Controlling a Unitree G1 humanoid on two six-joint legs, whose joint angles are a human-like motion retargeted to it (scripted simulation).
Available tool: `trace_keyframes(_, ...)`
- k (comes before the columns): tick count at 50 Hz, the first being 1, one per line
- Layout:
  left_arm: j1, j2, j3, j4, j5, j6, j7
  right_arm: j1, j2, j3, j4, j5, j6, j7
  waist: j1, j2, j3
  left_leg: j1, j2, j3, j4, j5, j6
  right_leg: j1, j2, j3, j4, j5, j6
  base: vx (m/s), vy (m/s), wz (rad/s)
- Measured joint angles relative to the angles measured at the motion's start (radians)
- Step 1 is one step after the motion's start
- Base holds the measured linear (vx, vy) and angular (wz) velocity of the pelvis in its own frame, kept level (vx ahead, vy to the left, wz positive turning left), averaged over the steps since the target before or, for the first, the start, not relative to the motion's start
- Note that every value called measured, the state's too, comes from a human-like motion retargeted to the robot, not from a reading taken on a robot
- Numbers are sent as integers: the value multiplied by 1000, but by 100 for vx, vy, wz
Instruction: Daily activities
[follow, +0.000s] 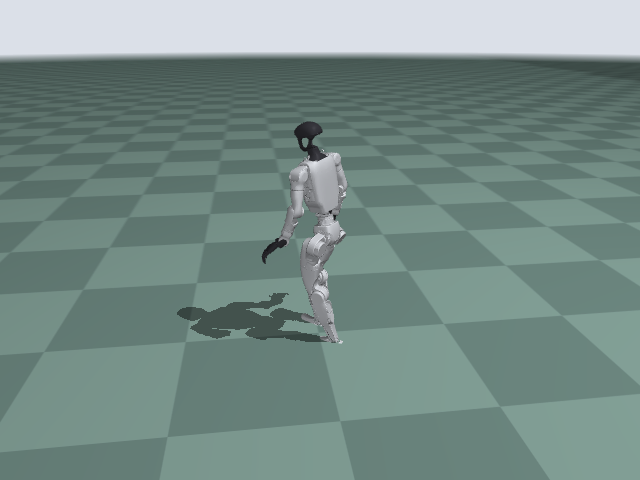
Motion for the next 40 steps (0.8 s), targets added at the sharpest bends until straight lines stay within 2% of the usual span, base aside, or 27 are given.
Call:
trace_keyframes(4, 7, 1, 16, 64, -19, 12, 10, -17, 6, 27, -8, -8, -10, 28, -9, 3, -13, -41, 2, 14, 17, 12, 0, -56, -79, -21, 202, -97, -23, -15, -5, -14)
trace_keyframes(10, 35, 16, 41, 136, -57, 17, 6, -26, 18, 61, -17, -21, -20, 87, -16, 0, -36, -54, -16, 21, -13, 50, 2, -41, -265, -22, 537, -231, -74, -15, -7, -13)
trace_keyframes(15, 67, 34, 59, 146, -85, -1, -20, -21, 31, 60, -15, -28, -19, 120, -17, -12, -64, -44, -33, 15, -79, 107, 7, 40, -366, 52, 633, -245, -59, -15, -11, 3)
trace_keyframes(19, 85, 54, 73, 131, -112, -19, -51, -22, 40, 50, -8, -32, -13, 126, -11, -14, -80, -23, -29, 0, -159, 176, 2, 125, -341, 133, 547, -228, -12, -17, -18, 9)
trace_keyframes(23, 93, 56, 82, 109, -129, -29, -64, -24, 43, 40, 2, -26, -6, 112, 0, -7, -89, -36, -2, -22, -187, 232, -15, 198, -265, 202, 397, -246, 11, -20, -26, 10)
trace_keyframes(25, 94, 51, 84, 95, -140, -34, -60, -23, 42, 38, 5, -20, -5, 101, -1, -12, -94, -63, 3, -34, -169, 247, -22, 213, -245, 222, 342, -289, 7, -22, -30, 16)
trace_keyframes(27, 76, 45, 85, 77, -154, -38, -59, -42, 34, 32, 16, -10, -5, 91, 21, 38, -95, -108, 77, -56, -143, 249, -43, 243, -157, 201, 220, -287, -26, -22, -31, -7)
trace_keyframes(30, 71, 20, 76, 50, -168, -48, -43, -42, 22, 32, 23, -3, -4, 71, 23, 36, -86, -163, 93, -76, -94, 271, -67, 237, -139, 186, 188, -331, -46, -28, -31, 23)
trace_keyframes(33, 60, -9, 58, 27, -175, -58, -33, -53, 4, 25, 35, 3, -5, 45, 30, 58, -76, -230, 130, -107, -56, 306, -105, 225, -97, 154, 139, -317, -60, -30, -27, 27)
trace_keyframes(35, 54, -31, 40, 17, -170, -65, -32, -59, -11, 17, 43, 7, -6, 26, 36, 76, -74, -275, 151, -133, -50, 284, -118, 209, -70, 130, 107, -294, -66, -33, -23, 29)
trace_keyframes(40, 52, -83, -15, 30, -129, -72, -49, -66, -51, -22, 53, 13, -11, -24, 49, 122, -81, -356, 201, -83, 18, 186, -98, 165, -28, 60, 30, -224, -65, -34, -16, 33)
